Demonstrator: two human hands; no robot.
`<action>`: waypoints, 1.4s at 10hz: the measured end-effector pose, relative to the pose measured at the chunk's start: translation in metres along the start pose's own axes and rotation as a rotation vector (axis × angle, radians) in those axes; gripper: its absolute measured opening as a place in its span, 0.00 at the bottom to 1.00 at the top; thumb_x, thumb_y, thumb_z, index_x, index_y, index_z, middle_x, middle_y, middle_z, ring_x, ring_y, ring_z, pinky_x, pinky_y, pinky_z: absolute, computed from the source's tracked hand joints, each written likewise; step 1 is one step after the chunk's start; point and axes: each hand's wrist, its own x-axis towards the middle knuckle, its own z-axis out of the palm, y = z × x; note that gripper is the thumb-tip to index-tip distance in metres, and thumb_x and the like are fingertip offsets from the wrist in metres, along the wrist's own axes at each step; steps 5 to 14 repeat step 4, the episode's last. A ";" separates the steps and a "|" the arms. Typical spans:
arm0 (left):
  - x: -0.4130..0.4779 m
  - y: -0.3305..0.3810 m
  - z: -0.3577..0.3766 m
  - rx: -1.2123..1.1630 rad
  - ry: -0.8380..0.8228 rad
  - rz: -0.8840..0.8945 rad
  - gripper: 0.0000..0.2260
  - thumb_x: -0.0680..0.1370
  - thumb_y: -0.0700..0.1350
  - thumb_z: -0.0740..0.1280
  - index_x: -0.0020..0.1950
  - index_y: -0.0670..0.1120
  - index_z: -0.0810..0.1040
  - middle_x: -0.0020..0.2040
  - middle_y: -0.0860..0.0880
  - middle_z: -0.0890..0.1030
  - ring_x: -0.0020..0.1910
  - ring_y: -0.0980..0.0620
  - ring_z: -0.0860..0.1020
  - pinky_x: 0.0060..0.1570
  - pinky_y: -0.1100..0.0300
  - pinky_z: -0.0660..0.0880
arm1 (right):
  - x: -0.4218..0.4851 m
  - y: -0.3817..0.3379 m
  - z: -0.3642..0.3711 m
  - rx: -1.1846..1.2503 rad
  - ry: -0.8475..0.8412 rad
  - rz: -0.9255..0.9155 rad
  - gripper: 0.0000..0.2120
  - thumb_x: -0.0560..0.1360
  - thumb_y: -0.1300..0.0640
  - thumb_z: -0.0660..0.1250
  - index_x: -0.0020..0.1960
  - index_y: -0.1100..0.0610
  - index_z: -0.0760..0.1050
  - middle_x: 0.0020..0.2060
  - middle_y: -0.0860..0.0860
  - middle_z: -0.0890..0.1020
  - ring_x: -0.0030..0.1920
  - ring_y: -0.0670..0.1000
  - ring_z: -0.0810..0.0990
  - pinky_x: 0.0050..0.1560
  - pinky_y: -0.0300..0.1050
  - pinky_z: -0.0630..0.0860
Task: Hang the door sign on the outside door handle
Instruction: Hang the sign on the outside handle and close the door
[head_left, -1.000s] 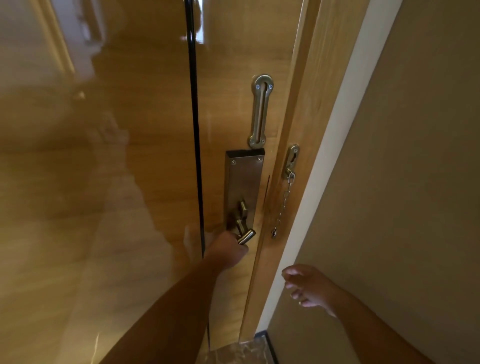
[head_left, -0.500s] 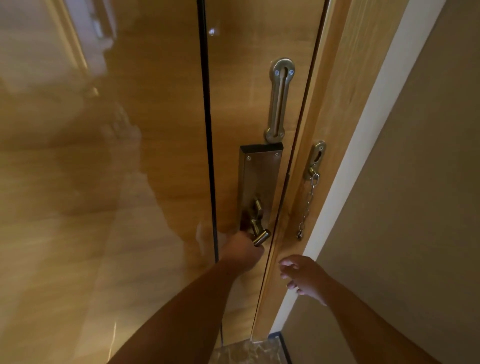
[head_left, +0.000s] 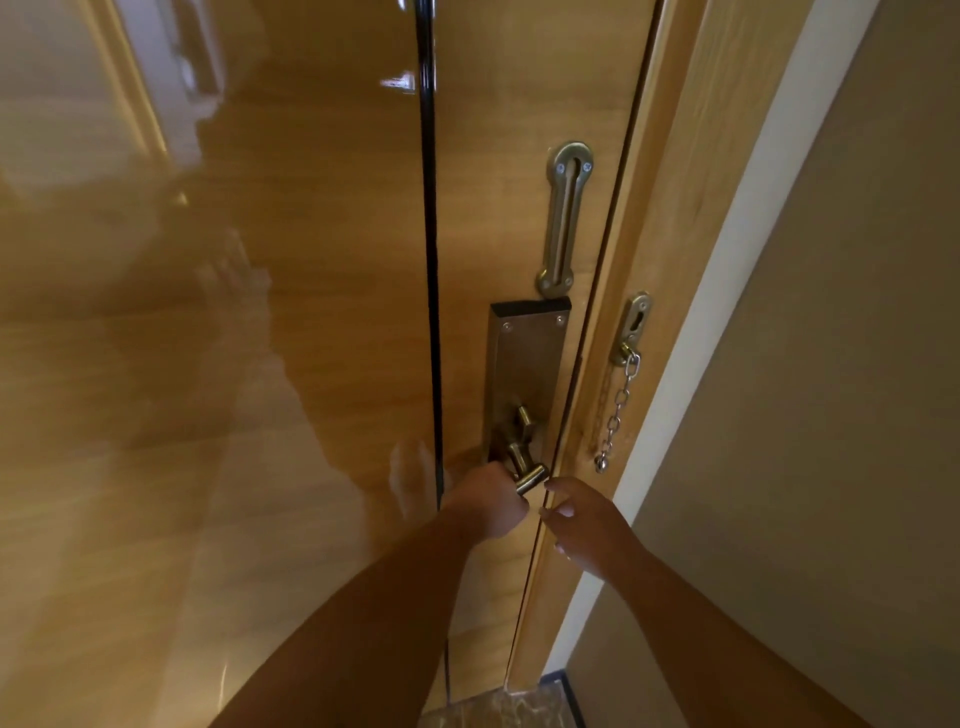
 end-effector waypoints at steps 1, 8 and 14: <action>-0.004 0.004 -0.018 0.091 -0.049 -0.009 0.09 0.70 0.45 0.67 0.32 0.50 0.69 0.33 0.52 0.73 0.34 0.53 0.73 0.35 0.59 0.69 | -0.014 -0.004 -0.006 -0.018 -0.002 -0.003 0.15 0.75 0.51 0.64 0.61 0.50 0.72 0.46 0.53 0.81 0.43 0.53 0.81 0.44 0.42 0.75; -0.042 0.016 -0.067 0.375 -0.025 0.080 0.15 0.70 0.48 0.69 0.54 0.46 0.76 0.44 0.49 0.77 0.41 0.50 0.75 0.37 0.55 0.73 | -0.059 -0.015 -0.030 -0.090 -0.044 -0.031 0.18 0.75 0.49 0.64 0.64 0.51 0.71 0.54 0.52 0.77 0.49 0.49 0.76 0.45 0.41 0.73; -0.042 0.016 -0.067 0.375 -0.025 0.080 0.15 0.70 0.48 0.69 0.54 0.46 0.76 0.44 0.49 0.77 0.41 0.50 0.75 0.37 0.55 0.73 | -0.059 -0.015 -0.030 -0.090 -0.044 -0.031 0.18 0.75 0.49 0.64 0.64 0.51 0.71 0.54 0.52 0.77 0.49 0.49 0.76 0.45 0.41 0.73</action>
